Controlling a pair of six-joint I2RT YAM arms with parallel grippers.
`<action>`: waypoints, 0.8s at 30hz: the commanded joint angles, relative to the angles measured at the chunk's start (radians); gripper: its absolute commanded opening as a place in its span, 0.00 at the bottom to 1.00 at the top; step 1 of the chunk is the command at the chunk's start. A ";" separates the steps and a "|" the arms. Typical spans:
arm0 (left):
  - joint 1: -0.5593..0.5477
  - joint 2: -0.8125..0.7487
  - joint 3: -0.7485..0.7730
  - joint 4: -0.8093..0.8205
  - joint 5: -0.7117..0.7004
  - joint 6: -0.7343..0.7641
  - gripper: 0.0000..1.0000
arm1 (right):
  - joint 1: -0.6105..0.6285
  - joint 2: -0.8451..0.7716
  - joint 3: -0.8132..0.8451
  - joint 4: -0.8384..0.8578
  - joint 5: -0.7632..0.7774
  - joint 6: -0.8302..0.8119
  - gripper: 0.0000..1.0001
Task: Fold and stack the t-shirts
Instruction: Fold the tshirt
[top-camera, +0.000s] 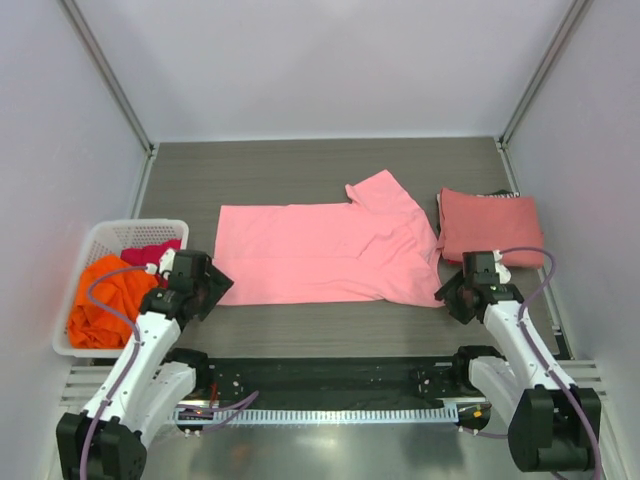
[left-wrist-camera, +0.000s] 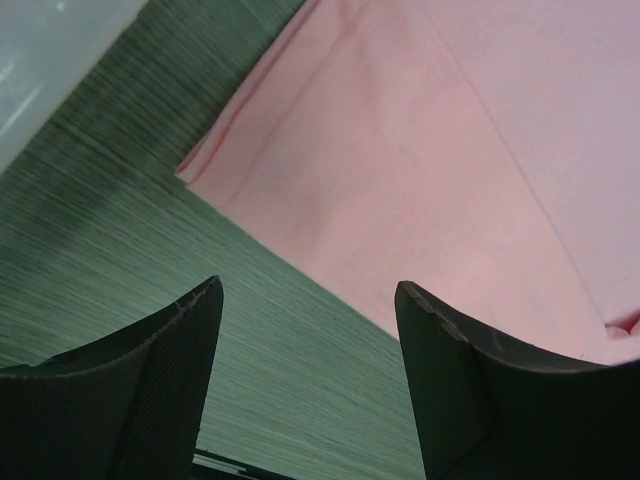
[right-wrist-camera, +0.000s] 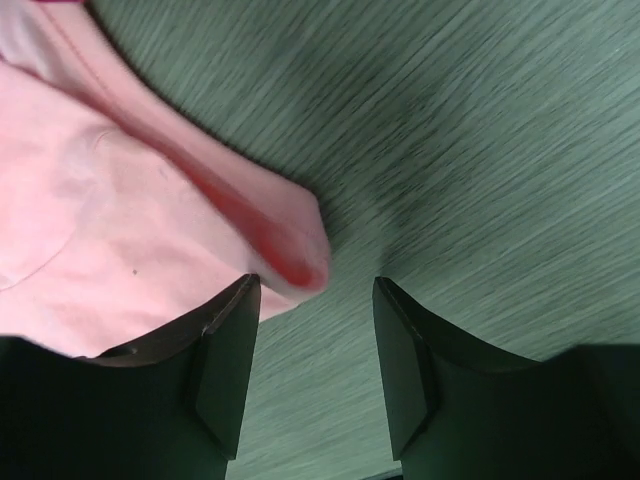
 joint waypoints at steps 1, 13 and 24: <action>-0.032 0.004 -0.014 0.030 -0.073 -0.065 0.70 | 0.007 0.028 -0.026 0.086 0.046 0.041 0.54; -0.051 0.088 -0.051 0.047 -0.142 -0.097 0.65 | 0.007 0.107 -0.035 0.198 0.098 0.065 0.01; -0.061 0.137 -0.106 0.117 -0.176 -0.154 0.50 | 0.007 0.058 -0.043 0.207 0.111 0.070 0.01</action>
